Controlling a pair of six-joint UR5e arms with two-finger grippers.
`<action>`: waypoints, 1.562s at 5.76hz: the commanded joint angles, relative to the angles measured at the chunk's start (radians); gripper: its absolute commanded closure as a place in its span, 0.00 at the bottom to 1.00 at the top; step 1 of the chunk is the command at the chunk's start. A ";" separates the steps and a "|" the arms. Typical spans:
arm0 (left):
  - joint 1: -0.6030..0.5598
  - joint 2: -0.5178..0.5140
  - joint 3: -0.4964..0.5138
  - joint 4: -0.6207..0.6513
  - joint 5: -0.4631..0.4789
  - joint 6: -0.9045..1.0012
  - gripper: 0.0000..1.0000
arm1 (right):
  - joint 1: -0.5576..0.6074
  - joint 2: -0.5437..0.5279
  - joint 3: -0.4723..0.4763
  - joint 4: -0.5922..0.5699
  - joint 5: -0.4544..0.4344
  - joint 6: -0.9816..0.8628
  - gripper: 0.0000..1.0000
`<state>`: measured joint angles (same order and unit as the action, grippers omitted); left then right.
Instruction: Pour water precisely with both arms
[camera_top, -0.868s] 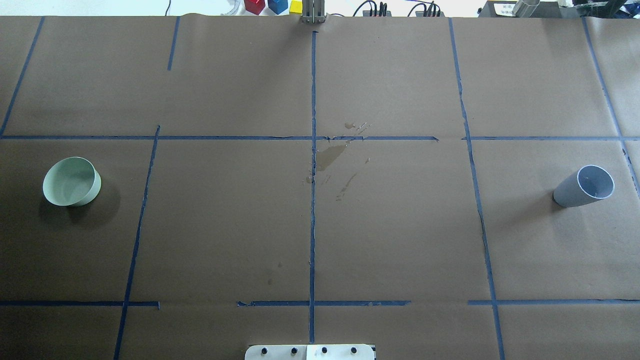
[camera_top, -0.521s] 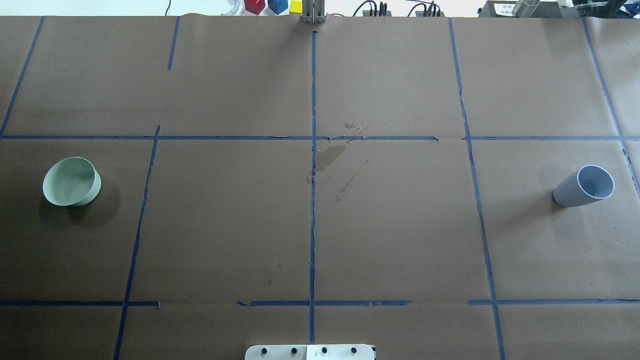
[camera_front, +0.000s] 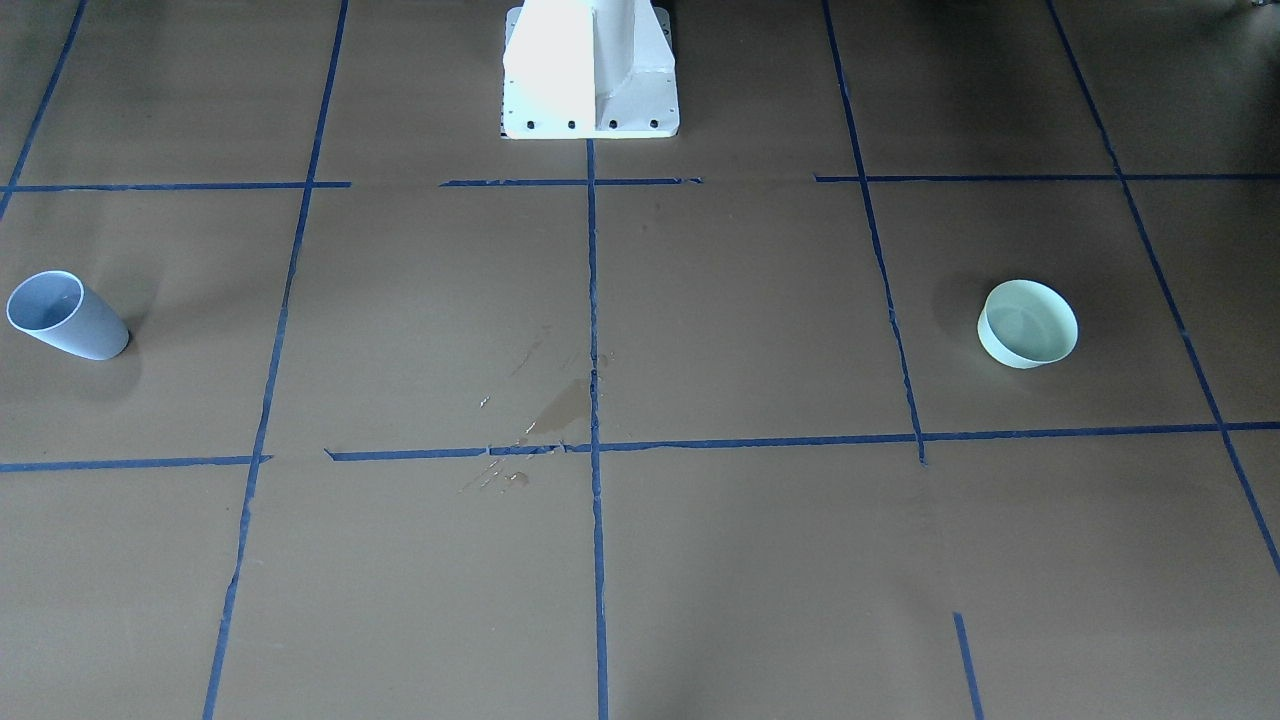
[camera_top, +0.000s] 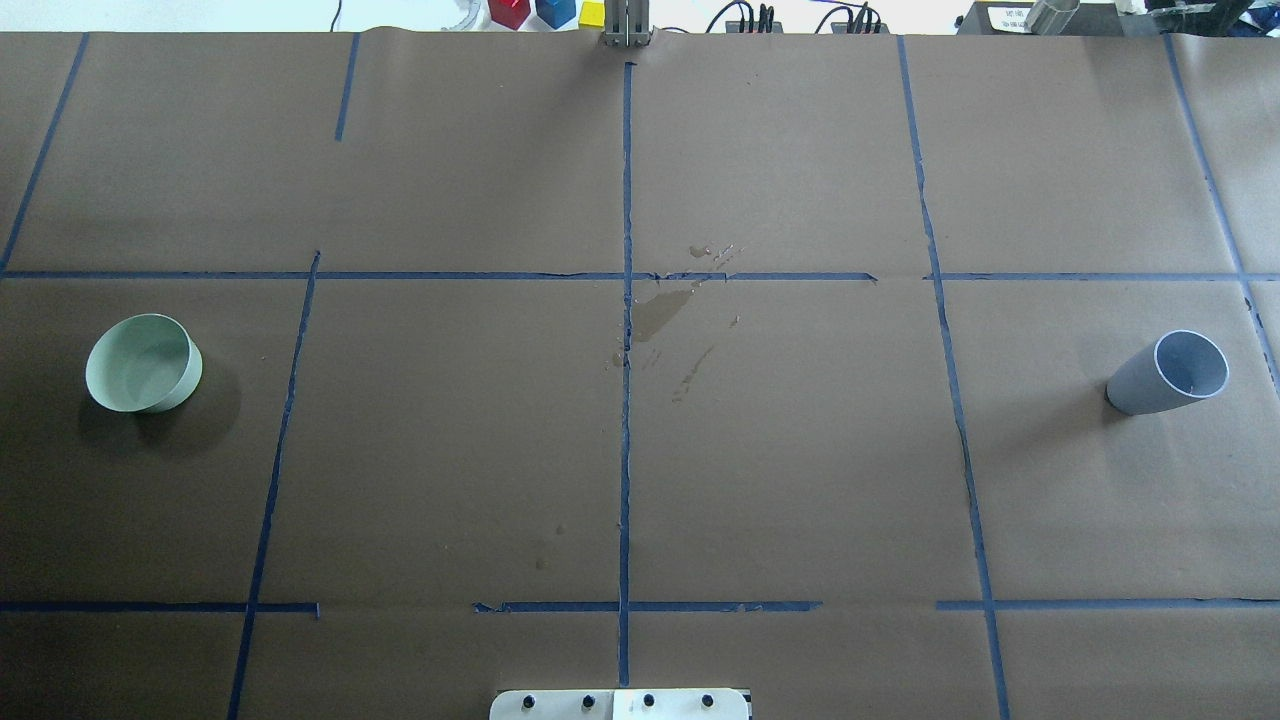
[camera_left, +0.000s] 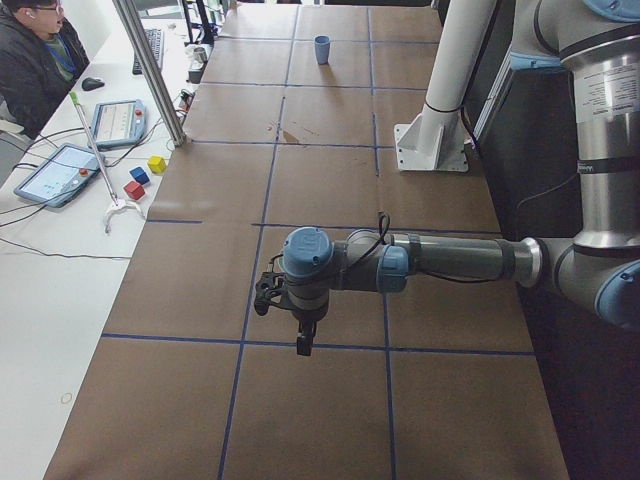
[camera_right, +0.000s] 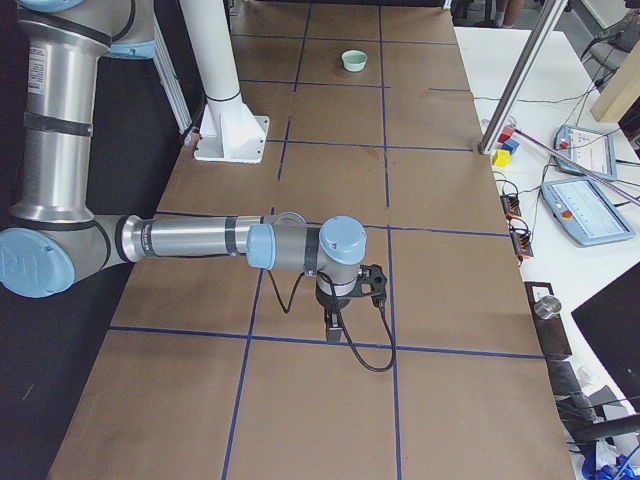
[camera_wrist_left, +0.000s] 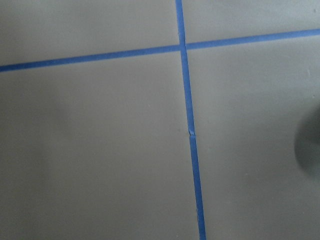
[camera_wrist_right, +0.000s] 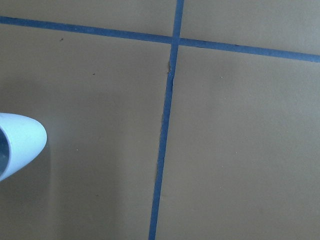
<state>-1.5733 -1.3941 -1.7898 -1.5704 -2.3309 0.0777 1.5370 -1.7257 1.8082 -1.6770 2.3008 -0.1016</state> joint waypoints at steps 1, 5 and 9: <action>0.002 -0.034 0.032 -0.008 -0.007 0.001 0.00 | 0.000 0.014 0.005 0.043 0.002 -0.001 0.00; 0.222 -0.042 0.033 -0.268 -0.002 -0.392 0.00 | -0.017 0.015 0.005 0.105 -0.001 0.002 0.00; 0.476 -0.054 0.061 -0.506 0.118 -0.846 0.00 | -0.018 0.014 0.002 0.105 -0.001 0.003 0.00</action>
<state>-1.1591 -1.4397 -1.7399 -2.0442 -2.2655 -0.6961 1.5187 -1.7114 1.8108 -1.5724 2.2995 -0.0985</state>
